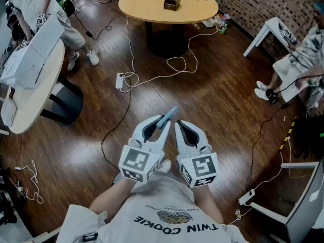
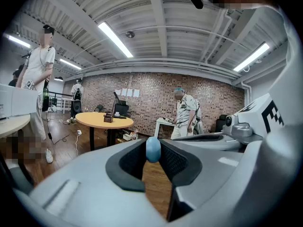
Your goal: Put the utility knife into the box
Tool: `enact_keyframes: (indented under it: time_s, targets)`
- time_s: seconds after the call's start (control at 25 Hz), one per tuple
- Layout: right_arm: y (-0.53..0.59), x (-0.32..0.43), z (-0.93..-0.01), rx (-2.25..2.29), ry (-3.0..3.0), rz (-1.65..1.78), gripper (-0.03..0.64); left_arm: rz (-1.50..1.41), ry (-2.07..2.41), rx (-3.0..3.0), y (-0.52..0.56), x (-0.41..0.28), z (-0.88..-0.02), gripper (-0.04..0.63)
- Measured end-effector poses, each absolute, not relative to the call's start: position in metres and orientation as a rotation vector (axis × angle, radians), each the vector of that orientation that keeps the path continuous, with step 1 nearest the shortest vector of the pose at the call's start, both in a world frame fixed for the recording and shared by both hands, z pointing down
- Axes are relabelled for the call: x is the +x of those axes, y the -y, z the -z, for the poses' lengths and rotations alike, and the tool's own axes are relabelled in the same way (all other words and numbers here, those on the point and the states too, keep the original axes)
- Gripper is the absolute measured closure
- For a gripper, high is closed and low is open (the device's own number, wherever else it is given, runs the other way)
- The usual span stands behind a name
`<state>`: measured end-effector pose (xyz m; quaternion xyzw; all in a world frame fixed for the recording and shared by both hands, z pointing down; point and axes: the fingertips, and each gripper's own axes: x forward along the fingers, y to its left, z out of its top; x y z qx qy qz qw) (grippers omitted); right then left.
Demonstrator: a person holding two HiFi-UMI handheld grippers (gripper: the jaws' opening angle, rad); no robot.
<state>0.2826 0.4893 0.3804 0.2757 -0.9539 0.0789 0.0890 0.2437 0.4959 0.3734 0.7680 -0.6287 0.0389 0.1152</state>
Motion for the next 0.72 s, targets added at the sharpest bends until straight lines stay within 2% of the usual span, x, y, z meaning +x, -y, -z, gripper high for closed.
enact_keyframes:
  time_s: [0.28,0.72]
  targets:
    - [-0.48,0.288,-0.383,0.805,2.846,-0.231,0.615,-0.157,1.852,2.259,-0.486,0.254,-0.375,0.52]
    - [-0.433,0.262,-0.393,0.835,2.8,-0.186,0.615,-0.109,1.842,2.248,-0.439,0.225,-0.385,0.52]
